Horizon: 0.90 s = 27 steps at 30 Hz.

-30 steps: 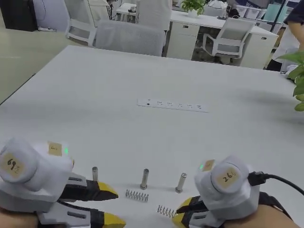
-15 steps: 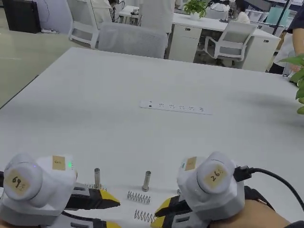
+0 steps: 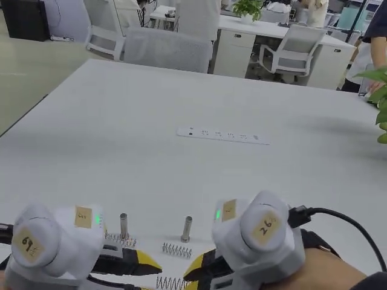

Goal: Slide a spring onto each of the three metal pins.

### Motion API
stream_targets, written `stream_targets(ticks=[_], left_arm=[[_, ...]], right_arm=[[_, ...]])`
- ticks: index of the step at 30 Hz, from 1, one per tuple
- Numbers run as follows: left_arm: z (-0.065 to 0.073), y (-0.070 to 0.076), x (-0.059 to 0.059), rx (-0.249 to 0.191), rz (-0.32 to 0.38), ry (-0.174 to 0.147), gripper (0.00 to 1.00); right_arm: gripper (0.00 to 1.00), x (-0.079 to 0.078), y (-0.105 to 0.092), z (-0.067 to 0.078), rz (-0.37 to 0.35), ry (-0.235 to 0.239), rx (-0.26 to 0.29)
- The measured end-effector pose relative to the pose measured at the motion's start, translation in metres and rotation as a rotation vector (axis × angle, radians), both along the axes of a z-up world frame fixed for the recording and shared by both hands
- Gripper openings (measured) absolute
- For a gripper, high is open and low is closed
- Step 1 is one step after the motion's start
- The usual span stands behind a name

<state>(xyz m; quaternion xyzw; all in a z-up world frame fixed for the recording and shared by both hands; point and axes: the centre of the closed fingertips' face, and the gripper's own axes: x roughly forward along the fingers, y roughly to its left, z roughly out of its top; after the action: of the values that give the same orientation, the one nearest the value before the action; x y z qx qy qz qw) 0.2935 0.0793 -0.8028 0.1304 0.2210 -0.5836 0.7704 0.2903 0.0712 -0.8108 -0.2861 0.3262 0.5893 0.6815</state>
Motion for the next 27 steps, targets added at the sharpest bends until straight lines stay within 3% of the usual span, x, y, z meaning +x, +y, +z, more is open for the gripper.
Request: stream_targets(ticks=[12, 27], left_arm=[[-0.0045, -0.0022, -0.0072, 0.033, -0.054, -0.026, 0.04], [-0.0019, -0.0002, -0.0076, 0.04, -0.061, -0.037, 0.02]], right_arm=[[0.07, -0.0073, 0.0022, 0.0016, 0.057, -0.014, -0.017], [0.09, -0.0041, 0.0033, 0.002, 0.018, 0.016, 0.05]])
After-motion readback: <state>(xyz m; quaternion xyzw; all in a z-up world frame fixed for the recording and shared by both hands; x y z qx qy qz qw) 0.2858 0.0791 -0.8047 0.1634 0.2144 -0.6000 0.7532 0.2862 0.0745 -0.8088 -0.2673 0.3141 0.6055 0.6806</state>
